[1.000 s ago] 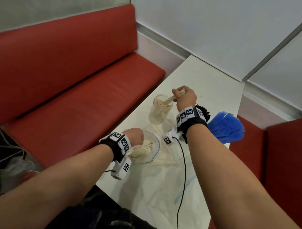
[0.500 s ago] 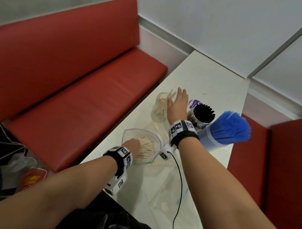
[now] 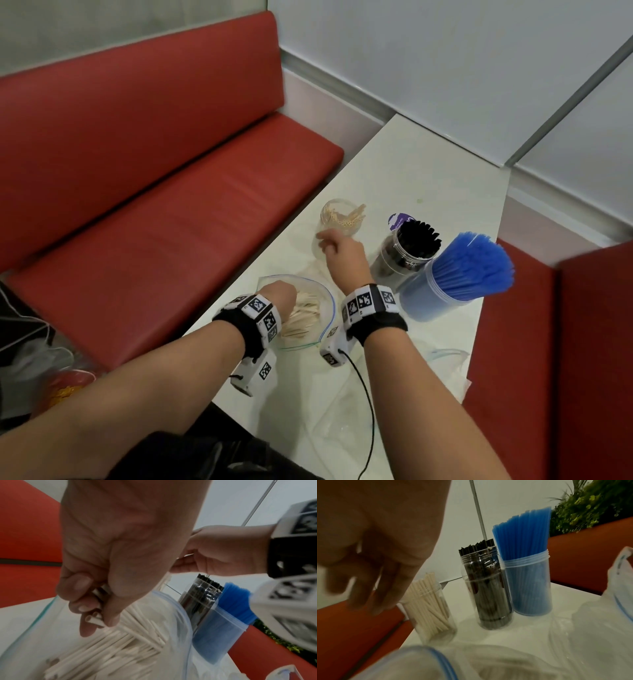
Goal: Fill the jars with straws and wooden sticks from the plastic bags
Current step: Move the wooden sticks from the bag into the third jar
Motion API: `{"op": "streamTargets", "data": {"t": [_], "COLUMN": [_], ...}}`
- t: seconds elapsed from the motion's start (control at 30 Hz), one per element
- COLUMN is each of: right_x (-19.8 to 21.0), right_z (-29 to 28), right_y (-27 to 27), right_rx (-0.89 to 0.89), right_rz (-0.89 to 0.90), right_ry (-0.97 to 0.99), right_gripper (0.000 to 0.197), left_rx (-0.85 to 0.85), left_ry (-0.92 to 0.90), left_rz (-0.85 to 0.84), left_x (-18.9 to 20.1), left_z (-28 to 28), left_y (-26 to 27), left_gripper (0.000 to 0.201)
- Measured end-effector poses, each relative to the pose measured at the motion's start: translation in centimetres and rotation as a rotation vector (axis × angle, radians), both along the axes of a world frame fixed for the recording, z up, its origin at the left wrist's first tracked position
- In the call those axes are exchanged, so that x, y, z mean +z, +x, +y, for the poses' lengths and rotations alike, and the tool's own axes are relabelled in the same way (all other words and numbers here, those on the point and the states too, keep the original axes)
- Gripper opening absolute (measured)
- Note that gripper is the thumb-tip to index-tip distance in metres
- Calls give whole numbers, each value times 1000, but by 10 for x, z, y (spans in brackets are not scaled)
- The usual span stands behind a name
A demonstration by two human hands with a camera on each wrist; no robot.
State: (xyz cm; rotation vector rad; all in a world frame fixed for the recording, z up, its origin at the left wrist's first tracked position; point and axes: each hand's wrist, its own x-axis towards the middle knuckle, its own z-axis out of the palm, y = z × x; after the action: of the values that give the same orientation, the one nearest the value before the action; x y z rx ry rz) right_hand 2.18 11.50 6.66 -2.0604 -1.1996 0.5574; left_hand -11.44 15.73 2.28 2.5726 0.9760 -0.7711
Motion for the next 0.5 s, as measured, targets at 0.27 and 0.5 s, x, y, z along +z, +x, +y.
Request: {"op": "streamTargets", "data": {"t": [0.27, 0.5], "right_x": [-37, -33], "right_z": [-36, -29], "right_y": [-49, -44], "right_rx": [271, 160], "right_rz": [-18, -9], "right_ry": [-327, -205], "right_gripper": [70, 14], "left_rx": [-53, -133], "left_ry": [55, 93], "left_rz": [28, -4], "left_x": [49, 123], "left_z": [6, -2], "left_y": [2, 13], "left_gripper": [37, 28]}}
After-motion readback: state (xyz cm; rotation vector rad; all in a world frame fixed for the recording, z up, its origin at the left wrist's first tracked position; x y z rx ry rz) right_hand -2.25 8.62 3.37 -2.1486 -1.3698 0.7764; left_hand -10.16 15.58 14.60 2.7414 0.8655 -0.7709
